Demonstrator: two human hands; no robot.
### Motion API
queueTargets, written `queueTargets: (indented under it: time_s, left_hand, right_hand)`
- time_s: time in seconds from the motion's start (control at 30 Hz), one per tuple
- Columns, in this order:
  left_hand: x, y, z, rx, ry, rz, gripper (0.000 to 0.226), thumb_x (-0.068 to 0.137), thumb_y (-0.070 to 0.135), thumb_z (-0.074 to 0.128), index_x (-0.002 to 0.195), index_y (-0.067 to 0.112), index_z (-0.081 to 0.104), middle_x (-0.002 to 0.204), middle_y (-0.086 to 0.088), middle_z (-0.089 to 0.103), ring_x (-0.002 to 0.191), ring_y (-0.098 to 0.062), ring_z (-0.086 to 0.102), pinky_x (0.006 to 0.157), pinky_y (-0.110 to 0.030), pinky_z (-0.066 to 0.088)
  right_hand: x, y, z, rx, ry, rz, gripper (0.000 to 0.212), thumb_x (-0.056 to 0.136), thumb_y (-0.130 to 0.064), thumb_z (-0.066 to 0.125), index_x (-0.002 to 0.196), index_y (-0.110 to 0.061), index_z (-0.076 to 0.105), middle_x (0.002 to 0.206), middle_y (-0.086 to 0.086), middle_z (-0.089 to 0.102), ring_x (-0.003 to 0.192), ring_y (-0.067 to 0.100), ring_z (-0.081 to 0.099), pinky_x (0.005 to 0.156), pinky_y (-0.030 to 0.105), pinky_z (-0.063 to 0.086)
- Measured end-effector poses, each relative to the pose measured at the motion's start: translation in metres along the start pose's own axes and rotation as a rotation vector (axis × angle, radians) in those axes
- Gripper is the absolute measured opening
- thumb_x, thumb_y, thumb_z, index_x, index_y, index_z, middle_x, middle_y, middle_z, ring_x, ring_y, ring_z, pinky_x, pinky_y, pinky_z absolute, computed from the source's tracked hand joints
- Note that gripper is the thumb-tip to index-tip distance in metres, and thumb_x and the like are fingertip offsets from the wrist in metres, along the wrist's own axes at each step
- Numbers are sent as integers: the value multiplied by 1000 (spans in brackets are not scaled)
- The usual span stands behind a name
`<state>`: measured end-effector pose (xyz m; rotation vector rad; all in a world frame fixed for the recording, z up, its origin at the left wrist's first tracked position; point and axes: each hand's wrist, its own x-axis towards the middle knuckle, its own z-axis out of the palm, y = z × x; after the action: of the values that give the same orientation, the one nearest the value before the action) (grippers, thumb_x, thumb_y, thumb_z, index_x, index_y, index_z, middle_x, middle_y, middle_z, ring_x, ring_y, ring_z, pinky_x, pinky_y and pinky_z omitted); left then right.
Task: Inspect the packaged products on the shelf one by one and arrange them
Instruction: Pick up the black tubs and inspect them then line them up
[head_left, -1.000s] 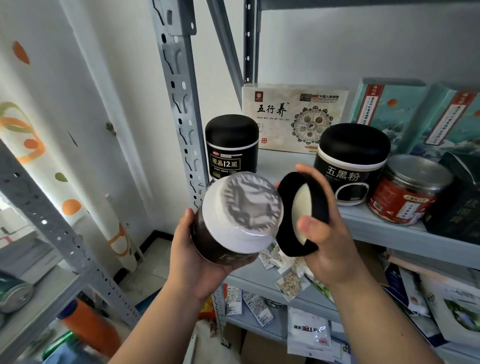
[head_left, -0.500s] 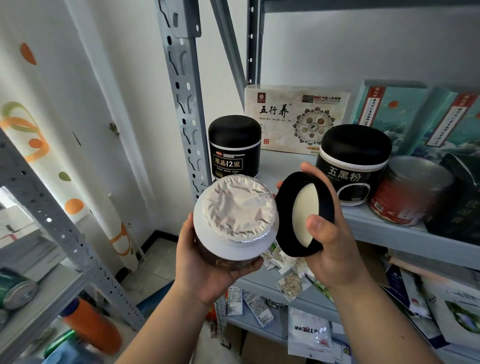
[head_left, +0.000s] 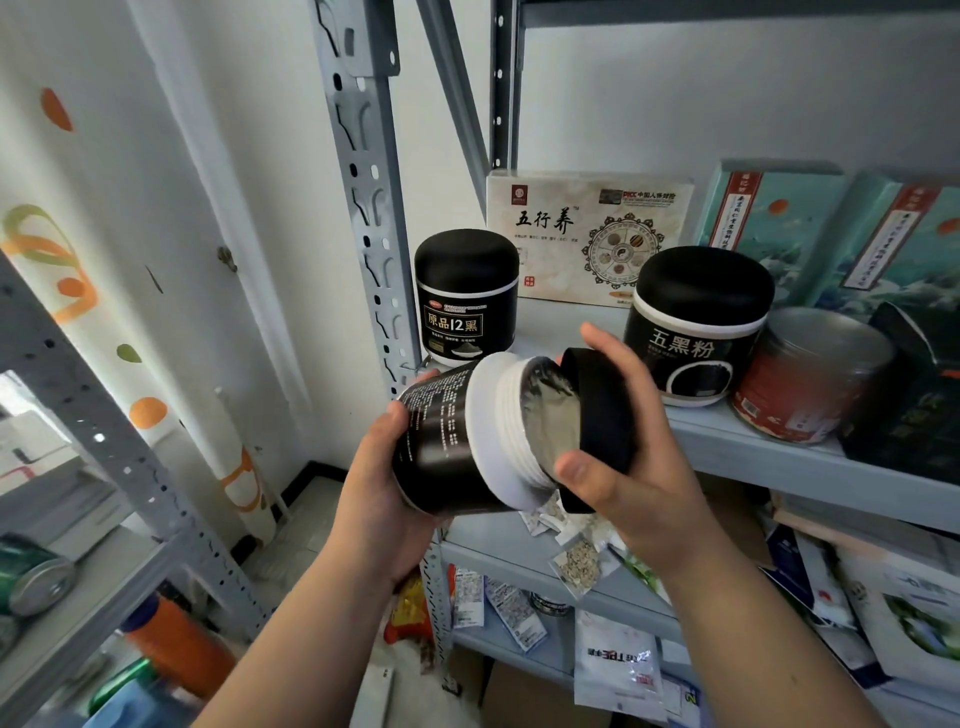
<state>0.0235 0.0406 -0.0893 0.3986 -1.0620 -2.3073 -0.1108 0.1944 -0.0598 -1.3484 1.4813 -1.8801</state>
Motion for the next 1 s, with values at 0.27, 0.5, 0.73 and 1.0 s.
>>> queueTargets:
  time_s: [0.27,0.5,0.73,1.0]
  left_hand:
    - [-6,4,2,194,10,188,82,73,49,78,144,19,50,136,-13,65,124,-36,62,100,-52,52]
    - [-12,7,2,263,-33,223,69,78,46,64,143,24,52,132,-9,68,120,-32,66,91,-42,59]
    - [-13,9,1,269,-53,191,64,81,41,64,143,25,52,134,-13,65,121,-37,64,95,-50,56]
    - [-11,4,5,305,-18,228,63,77,35,67,138,28,55,121,-5,72,107,-25,71,79,-35,60]
  right_hand:
    - [1,-4,6,-422,-25,-59,87,64,-59,75,141,-64,37,140,-32,40,135,-6,42,105,12,39]
    - [-2,0,8,-470,-18,-107,81,64,-57,72,135,-67,35,137,-31,35,129,-8,42,95,2,36]
    - [-3,3,6,-516,-88,-120,80,67,-57,71,136,-61,32,140,-19,33,130,0,41,97,8,41]
    - [1,2,8,-335,-7,189,60,75,-77,51,132,-59,40,133,-10,56,122,15,58,99,43,51]
